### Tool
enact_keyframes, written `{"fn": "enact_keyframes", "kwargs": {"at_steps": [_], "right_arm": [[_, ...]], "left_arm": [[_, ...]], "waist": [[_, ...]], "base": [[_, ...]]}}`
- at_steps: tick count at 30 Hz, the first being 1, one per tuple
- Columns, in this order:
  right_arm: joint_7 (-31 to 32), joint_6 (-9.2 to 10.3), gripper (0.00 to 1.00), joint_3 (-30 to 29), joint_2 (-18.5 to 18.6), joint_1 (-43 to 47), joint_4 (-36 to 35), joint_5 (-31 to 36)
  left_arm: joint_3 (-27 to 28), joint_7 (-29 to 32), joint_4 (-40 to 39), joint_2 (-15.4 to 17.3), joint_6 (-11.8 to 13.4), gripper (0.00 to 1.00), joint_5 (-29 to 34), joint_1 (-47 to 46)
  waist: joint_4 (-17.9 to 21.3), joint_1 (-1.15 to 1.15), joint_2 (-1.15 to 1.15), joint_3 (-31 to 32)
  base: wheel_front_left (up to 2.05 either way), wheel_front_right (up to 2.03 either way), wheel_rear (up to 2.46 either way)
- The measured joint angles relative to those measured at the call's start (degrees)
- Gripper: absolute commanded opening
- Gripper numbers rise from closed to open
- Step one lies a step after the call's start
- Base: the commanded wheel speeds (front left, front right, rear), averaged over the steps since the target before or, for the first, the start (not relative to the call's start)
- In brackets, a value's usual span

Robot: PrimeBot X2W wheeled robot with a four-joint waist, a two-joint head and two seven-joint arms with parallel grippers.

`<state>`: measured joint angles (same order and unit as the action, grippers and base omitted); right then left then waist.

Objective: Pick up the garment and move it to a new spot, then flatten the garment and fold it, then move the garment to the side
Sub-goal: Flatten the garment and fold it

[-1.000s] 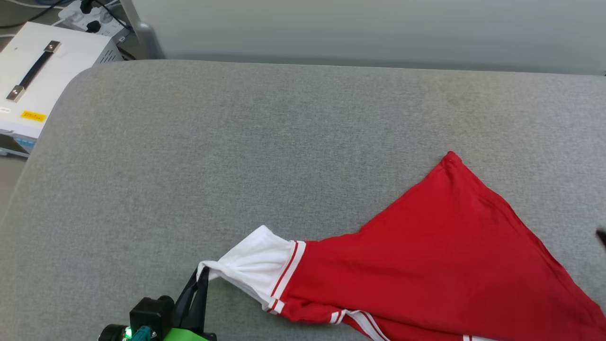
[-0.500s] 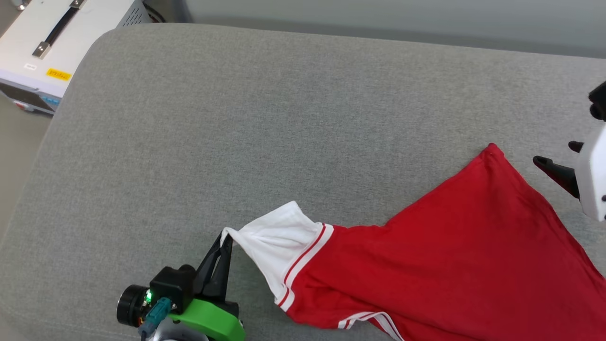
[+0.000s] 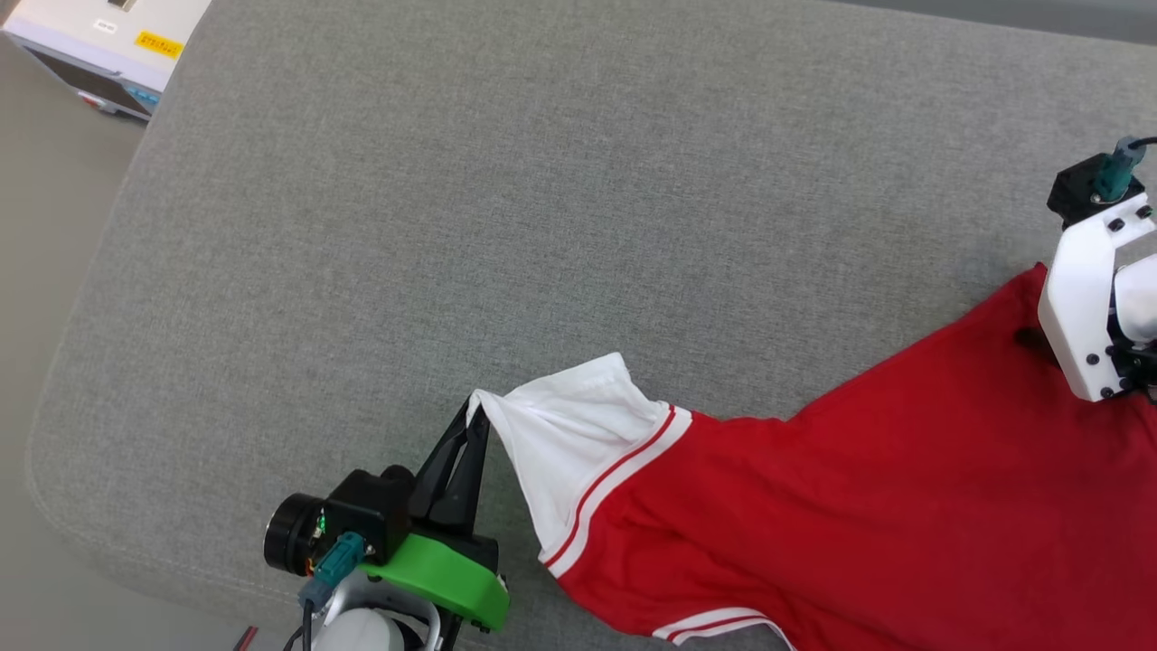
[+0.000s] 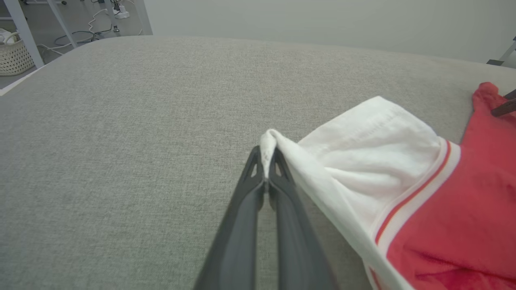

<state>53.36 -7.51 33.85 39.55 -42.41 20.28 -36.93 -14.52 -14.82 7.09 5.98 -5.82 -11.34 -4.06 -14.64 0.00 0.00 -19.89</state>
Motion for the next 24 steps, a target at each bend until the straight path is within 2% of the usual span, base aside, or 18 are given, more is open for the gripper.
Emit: {"fn": "enact_keyframes", "kwargs": {"at_steps": [7,8,9,17,24], "right_arm": [[-1.7,0.00,1.00,6.5,2.0,-1.9,3.7,-2.1],[-2.1,0.00,0.31,7.1,2.1,-2.2,3.9,-2.7],[-3.2,0.00,0.00,7.7,2.2,-2.4,4.2,-3.2],[-13.5,0.00,0.00,8.8,1.1,-2.6,5.5,-7.5],[-23.3,0.00,0.00,6.9,2.1,-2.2,1.2,-10.2]], "left_arm": [[0.3,0.0,0.3,-0.3,-0.3,0.00,0.4,-0.4],[0.5,0.0,0.4,-0.3,-0.3,0.00,0.4,-0.4],[0.6,0.0,0.5,-0.3,-0.3,0.00,0.5,-0.4],[1.5,0.0,1.1,-0.3,-0.5,0.00,1.3,-0.2],[2.8,0.0,-1.0,0.8,-0.6,0.00,2.3,1.3]], "waist": [[-1.3,0.00,0.00,-1.4],[-1.2,0.00,0.00,-1.4],[-1.1,0.00,0.00,-1.2],[0.0,0.00,0.00,1.4],[1.5,0.00,0.00,5.6]], "base": [[0.00,0.00,0.00],[0.00,0.00,0.00],[0.00,0.00,0.00],[0.00,0.00,0.00],[0.00,0.00,0.00]]}}
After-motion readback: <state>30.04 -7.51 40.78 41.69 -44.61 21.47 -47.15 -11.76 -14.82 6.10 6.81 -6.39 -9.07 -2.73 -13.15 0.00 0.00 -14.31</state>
